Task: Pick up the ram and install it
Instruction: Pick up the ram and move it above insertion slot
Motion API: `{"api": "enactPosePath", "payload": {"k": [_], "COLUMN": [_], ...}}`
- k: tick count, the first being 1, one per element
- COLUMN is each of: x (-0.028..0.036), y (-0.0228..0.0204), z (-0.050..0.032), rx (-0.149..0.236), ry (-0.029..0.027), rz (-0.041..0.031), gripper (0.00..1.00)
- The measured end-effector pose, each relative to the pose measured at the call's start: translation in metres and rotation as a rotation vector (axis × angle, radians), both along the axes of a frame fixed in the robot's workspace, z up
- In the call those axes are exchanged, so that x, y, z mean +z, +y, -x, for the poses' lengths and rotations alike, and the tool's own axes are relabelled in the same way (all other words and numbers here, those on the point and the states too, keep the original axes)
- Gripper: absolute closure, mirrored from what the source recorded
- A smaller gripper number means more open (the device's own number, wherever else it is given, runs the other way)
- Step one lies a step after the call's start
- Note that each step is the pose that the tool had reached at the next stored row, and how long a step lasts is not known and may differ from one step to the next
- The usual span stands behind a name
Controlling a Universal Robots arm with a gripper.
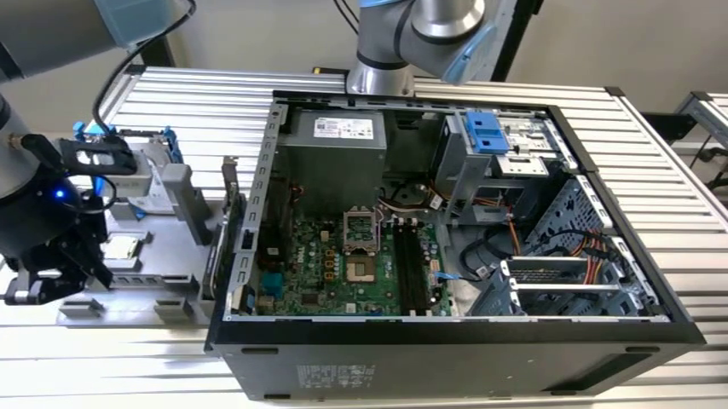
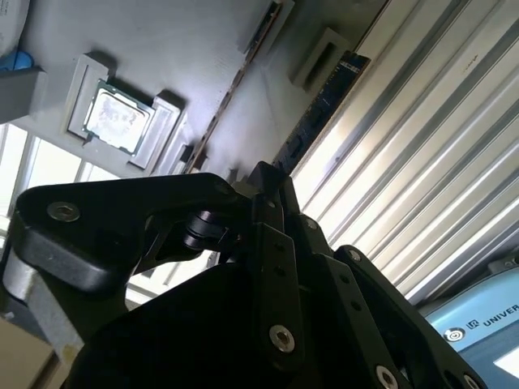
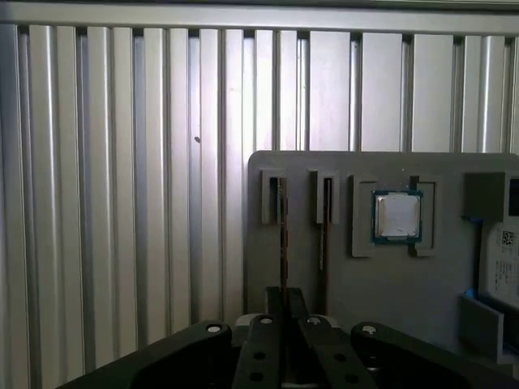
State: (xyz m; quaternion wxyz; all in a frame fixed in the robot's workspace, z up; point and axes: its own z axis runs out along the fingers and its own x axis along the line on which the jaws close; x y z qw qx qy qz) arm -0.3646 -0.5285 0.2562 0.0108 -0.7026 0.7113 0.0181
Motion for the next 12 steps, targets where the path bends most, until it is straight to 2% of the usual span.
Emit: {"api": "enactPosePath", "payload": {"k": [12], "x": [0.0084], "y": [0.0000], "z": [0.0000], "rx": [0.000], "ry": [0.0000], "rz": [0.0000], "gripper": [1.00]}}
